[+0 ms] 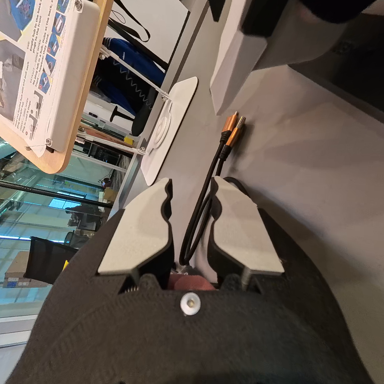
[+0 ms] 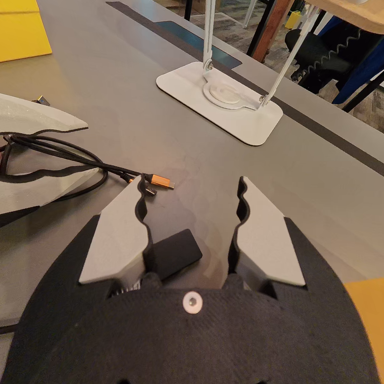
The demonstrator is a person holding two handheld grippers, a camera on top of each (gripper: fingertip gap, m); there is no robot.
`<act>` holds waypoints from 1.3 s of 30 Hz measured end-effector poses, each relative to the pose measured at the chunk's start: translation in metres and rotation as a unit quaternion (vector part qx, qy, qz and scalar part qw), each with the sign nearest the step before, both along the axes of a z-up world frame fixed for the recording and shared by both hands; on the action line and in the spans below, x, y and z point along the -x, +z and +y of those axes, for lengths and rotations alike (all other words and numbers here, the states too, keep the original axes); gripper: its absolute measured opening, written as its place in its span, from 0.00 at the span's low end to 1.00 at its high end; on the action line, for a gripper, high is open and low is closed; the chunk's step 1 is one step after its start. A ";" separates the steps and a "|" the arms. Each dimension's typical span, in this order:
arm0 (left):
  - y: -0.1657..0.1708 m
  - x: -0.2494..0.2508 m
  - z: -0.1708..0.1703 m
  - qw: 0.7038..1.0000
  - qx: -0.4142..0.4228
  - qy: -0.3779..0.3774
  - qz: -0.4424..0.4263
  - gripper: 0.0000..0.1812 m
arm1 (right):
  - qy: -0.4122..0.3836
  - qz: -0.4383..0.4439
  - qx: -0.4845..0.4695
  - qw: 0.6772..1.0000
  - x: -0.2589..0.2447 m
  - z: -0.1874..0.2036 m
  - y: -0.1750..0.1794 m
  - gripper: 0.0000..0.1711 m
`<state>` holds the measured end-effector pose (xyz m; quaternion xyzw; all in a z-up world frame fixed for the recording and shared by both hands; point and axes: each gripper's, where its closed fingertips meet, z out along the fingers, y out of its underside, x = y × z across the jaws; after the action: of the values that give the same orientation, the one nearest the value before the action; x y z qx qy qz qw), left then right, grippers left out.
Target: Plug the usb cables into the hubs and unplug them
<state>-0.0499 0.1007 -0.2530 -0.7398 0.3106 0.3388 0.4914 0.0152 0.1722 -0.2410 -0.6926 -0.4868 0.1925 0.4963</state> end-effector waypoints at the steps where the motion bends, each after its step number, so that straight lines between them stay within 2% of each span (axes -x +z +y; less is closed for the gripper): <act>1: 0.000 0.000 0.000 1.000 0.000 0.000 0.000 0.19 | 0.001 -0.003 0.000 1.000 0.000 0.000 -0.001 0.52; 5: 0.000 0.000 0.000 1.000 0.000 0.000 0.000 0.19 | -0.001 -0.016 0.015 1.000 0.001 -0.001 -0.006 0.59; 19: 0.000 0.001 0.000 1.000 -0.001 0.002 0.000 0.19 | -0.002 -0.045 0.011 0.999 0.003 -0.002 -0.014 0.60; 27: 0.004 0.004 0.001 1.000 -0.008 0.010 -0.020 0.25 | -0.008 -0.035 0.010 0.999 0.002 -0.001 -0.012 0.58; 39: 0.006 0.004 0.002 0.999 -0.010 0.007 -0.039 0.30 | 0.019 -0.030 0.025 0.999 0.005 -0.008 -0.012 0.65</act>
<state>-0.0540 0.1029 -0.2469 -0.7493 0.2827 0.3160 0.5086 0.0105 0.1646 -0.2534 -0.7012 -0.5090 0.1934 0.4602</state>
